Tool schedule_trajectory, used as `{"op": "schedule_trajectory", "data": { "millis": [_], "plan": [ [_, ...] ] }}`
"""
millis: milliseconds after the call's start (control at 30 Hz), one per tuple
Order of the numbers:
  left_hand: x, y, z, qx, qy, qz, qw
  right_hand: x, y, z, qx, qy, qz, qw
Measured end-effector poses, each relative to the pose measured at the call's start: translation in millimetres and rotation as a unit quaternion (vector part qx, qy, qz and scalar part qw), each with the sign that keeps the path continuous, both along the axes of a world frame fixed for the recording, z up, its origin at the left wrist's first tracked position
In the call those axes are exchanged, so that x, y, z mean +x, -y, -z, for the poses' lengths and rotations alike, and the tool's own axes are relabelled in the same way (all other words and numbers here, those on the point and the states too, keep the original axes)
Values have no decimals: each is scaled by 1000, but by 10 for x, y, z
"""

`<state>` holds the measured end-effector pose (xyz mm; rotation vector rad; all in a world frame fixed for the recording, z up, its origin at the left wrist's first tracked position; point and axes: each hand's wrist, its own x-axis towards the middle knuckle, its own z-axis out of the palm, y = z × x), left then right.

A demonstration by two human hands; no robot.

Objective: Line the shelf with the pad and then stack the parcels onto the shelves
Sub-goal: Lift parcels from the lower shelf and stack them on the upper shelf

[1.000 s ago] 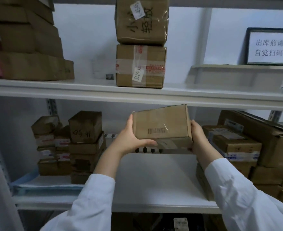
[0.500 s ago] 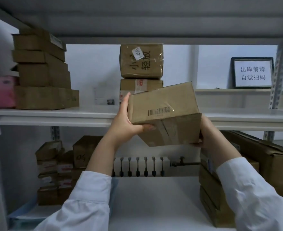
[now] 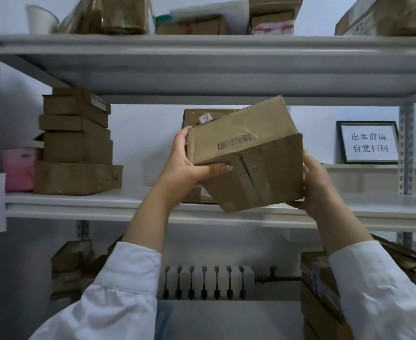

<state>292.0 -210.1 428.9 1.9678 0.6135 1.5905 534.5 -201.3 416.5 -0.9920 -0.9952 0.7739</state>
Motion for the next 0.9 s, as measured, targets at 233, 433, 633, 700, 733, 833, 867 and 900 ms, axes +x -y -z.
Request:
{"op": "schedule_trajectory", "data": {
  "millis": [233, 433, 633, 700, 733, 833, 867, 900],
  "plan": [
    [36, 27, -355, 61, 26, 7, 998, -110, 35, -397, 157, 43, 50, 985],
    [97, 52, -569, 120, 48, -27, 991, -114, 107, -734, 251, 43, 84, 963],
    [143, 29, -769, 216, 54, -56, 973, -268, 255, -961, 327, 75, -29, 942],
    [142, -4, -851, 248, 43, -75, 965, -316, 232, -1023, 322, 82, -50, 942],
    [135, -29, -884, 254, 37, -83, 963, -337, 222, -1042, 309, 78, -59, 946],
    [104, -142, -1006, 270, 24, -98, 958, -386, 137, -1117, 297, 68, -78, 949],
    [94, -183, -1043, 273, 20, -106, 956, -413, 109, -1142, 299, 67, -85, 948],
    [91, -209, -1065, 275, 15, -113, 955, -428, 72, -1161, 298, 67, -87, 948]
  ]
}}
